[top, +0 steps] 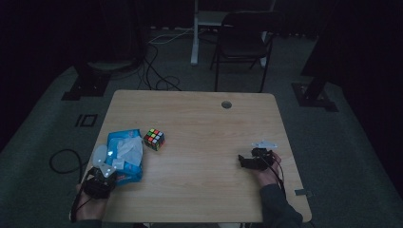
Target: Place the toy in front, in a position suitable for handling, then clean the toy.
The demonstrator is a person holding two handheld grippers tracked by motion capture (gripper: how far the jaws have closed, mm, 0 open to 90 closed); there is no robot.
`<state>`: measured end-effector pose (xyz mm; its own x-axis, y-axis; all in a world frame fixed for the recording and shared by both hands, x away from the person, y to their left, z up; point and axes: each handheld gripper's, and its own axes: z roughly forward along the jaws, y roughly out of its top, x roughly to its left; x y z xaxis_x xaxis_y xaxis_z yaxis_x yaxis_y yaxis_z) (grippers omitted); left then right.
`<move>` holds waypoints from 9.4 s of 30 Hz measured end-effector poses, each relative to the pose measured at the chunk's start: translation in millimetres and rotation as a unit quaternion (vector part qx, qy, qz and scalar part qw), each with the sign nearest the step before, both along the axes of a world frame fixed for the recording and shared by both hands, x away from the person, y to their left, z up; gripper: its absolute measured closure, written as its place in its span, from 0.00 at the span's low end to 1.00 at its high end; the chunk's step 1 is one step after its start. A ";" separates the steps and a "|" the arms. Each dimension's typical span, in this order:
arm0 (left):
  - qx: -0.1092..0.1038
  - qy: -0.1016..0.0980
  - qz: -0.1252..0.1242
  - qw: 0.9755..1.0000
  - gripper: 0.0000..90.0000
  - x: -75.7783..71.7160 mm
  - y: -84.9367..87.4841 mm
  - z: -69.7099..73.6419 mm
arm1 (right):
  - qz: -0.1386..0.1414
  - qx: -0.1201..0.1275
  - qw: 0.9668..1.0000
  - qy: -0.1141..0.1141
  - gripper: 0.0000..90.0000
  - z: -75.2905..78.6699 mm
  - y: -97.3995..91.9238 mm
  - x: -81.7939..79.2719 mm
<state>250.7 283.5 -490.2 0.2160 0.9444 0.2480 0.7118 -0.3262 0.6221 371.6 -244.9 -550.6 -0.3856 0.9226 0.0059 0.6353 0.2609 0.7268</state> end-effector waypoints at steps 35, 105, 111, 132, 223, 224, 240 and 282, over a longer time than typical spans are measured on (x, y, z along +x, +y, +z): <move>-0.141 -0.061 -0.092 0.984 0.42 91.2 -81.6 27.3 | 0.005 0.001 1.000 -0.001 0.15 0.1 2.2 -0.2; -0.123 0.014 -0.115 0.986 0.38 144.8 -148.7 8.0 | 0.006 0.001 1.000 -0.001 0.15 0.2 2.3 -0.2; -0.134 0.015 -0.145 0.980 0.38 132.2 -174.0 10.2 | 0.006 0.001 1.000 -0.001 0.15 0.1 2.3 -0.2; -0.113 0.022 -0.202 0.973 0.38 103.8 -249.4 -1.7 | 0.008 0.001 1.000 -0.002 0.15 0.1 2.0 0.0; -0.197 -0.019 -0.152 0.968 0.59 85.4 -140.1 22.7 | 0.010 0.001 1.000 -0.001 0.15 0.2 1.7 -0.2; -0.197 -0.017 -0.149 0.969 0.59 85.5 -136.9 22.0 | 0.010 0.001 1.000 -0.001 0.15 0.2 1.7 -0.2; -0.147 -0.028 -0.124 0.981 0.55 82.5 -103.9 24.3 | 0.010 0.001 1.000 -0.001 0.15 0.2 1.7 -0.3; -0.055 -0.036 0.020 0.998 0.80 90.6 -29.5 18.5 | 0.010 0.000 1.000 -0.002 0.15 0.1 1.7 -1.0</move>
<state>341.3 254.0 -471.7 0.1633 0.9742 0.1556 0.6748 -0.2253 0.7028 370.5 -243.1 -550.5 -0.4047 0.9144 0.0054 0.6274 0.2734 0.7291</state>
